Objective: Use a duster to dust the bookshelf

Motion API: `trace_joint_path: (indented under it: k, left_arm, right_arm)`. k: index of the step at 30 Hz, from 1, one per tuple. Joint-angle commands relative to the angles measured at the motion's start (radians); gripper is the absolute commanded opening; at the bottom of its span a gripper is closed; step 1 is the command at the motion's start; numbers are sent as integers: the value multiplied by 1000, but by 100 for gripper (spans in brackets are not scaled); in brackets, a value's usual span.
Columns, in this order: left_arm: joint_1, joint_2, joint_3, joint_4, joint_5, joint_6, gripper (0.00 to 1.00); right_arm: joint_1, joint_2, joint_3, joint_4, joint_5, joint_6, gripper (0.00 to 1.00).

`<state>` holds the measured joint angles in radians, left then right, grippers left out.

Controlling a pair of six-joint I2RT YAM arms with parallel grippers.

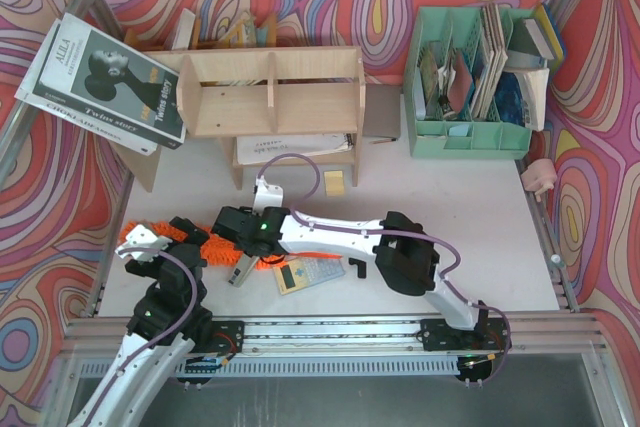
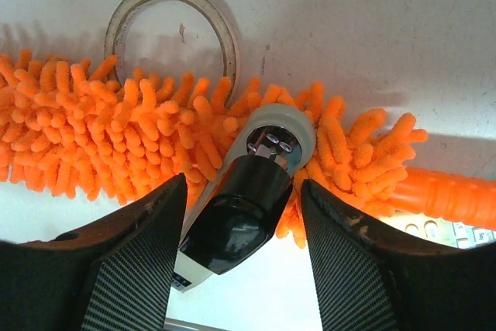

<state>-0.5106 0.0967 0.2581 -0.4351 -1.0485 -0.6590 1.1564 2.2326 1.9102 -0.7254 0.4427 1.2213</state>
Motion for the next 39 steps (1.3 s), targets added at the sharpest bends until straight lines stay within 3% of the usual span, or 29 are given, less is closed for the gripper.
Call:
trace_joint_path:
  k: [1, 27, 39]
  left_arm:
    - [0, -6, -19, 4, -4, 0, 98]
    - [-1, 10, -20, 28, 9, 12, 99]
    - [-2, 12, -22, 34, 12, 16, 99]
  right_arm:
    - [-9, 17, 28, -11, 1, 18, 58]
    - [-9, -111, -62, 90, 2, 17, 12]
    - [-9, -256, -182, 116, 76, 47, 3]
